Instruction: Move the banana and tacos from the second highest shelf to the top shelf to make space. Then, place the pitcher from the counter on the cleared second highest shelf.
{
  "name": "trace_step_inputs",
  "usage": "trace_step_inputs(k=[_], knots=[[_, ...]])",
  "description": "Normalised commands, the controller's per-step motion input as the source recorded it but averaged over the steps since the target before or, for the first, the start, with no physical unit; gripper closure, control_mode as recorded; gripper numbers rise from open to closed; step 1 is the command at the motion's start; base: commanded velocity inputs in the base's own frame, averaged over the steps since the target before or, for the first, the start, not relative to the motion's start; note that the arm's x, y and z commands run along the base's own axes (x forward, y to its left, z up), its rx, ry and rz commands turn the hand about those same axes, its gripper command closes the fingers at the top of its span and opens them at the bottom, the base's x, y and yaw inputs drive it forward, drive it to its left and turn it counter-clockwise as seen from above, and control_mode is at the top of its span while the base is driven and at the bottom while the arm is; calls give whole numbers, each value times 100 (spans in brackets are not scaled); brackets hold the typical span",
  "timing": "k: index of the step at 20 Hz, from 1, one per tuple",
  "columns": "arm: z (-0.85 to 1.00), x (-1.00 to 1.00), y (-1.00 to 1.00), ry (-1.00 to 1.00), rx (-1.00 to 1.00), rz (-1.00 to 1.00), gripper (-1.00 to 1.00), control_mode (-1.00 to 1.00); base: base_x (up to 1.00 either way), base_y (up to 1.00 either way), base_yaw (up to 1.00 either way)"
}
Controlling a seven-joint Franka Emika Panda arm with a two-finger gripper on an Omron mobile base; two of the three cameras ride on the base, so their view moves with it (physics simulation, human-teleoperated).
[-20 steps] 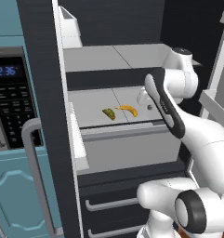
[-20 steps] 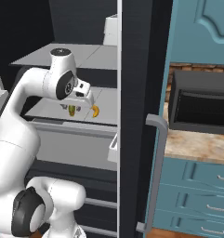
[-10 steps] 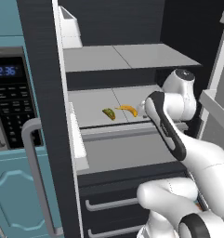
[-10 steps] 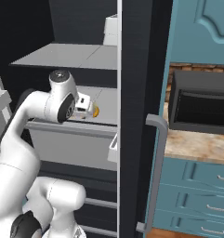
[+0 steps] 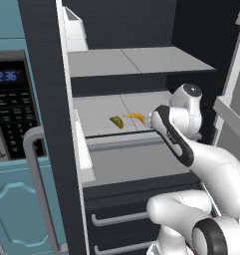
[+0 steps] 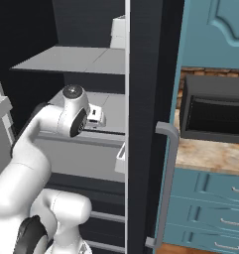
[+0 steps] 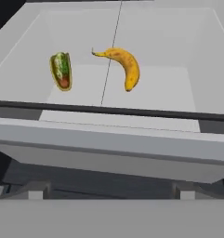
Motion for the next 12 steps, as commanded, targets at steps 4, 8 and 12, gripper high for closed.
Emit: trace_step_inputs(k=[4, 8, 12], knots=[[-1, 58, 0, 1, 0, 4, -100, -100, 0, 0, 0], [-11, 50, -6, 0, 0, 3, -100, -100, 0, 0, 0], [-19, 47, -12, 0, 0, 2, -100, -100, 0, 0, 0]])
